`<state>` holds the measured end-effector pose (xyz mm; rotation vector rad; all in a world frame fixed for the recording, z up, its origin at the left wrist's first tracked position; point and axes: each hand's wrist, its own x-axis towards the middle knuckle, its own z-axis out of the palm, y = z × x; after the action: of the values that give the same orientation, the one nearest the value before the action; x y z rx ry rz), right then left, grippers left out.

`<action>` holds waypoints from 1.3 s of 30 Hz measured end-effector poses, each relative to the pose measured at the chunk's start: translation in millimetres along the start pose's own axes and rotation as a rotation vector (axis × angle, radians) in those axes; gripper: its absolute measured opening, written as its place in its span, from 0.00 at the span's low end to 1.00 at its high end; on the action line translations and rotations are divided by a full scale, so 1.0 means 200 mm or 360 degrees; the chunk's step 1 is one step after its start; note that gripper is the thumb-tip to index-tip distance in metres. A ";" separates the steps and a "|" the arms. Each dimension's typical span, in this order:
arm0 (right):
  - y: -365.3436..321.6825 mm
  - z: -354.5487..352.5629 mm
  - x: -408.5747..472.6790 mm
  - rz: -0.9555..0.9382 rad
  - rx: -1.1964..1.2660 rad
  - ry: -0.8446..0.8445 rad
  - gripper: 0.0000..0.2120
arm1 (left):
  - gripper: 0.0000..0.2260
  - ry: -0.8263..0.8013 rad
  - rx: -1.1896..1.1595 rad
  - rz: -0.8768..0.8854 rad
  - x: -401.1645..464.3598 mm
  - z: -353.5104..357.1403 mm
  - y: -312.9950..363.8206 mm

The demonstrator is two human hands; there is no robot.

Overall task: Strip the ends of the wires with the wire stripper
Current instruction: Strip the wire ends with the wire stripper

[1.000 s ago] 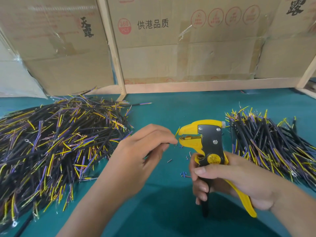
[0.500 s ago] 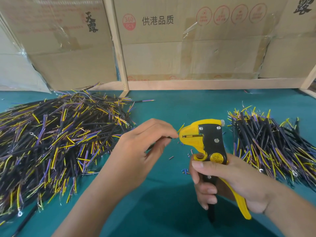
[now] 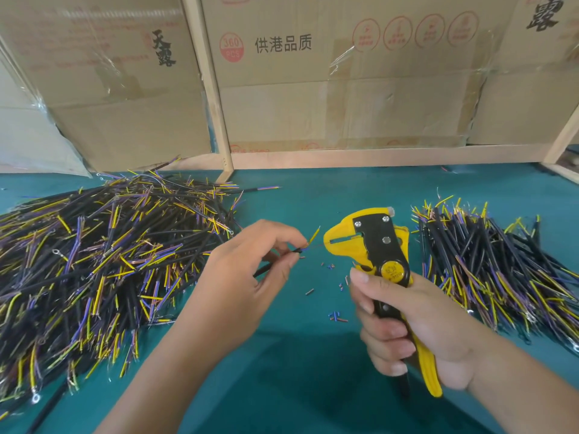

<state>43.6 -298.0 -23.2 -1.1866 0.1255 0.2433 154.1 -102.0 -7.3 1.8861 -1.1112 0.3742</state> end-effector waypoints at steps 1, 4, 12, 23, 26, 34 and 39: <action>0.00 -0.01 0.00 -0.0012 0.0045 -0.0002 0.20 | 0.08 0.0007 0.0014 0.0001 0.00 0.00 0.00; 0.00 -0.02 0.02 -0.0082 0.0143 0.0003 0.17 | 0.10 0.0009 0.0083 0.0071 0.01 0.00 0.00; 0.03 -0.02 0.02 -0.0111 0.0033 -0.0049 0.16 | 0.11 0.0041 0.0187 0.0105 0.01 0.01 -0.01; 0.05 0.01 0.02 -0.0111 -0.0009 -0.0083 0.17 | 0.09 0.0172 0.0165 0.0093 0.00 0.04 0.03; 0.05 0.02 0.02 -0.0120 -0.0022 -0.0087 0.17 | 0.08 0.0198 0.0149 0.0103 0.00 0.06 0.04; 0.05 0.06 0.01 -0.0141 -0.0014 -0.0114 0.14 | 0.07 0.0237 0.0140 0.0097 0.00 0.07 0.05; 0.05 0.06 0.01 -0.0150 -0.0026 -0.0128 0.13 | 0.07 0.0236 0.0126 0.0104 0.00 0.08 0.05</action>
<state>42.2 -282.1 -28.3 -1.1939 -0.0027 0.2088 142.9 -117.0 -10.9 1.8607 -1.0735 0.5931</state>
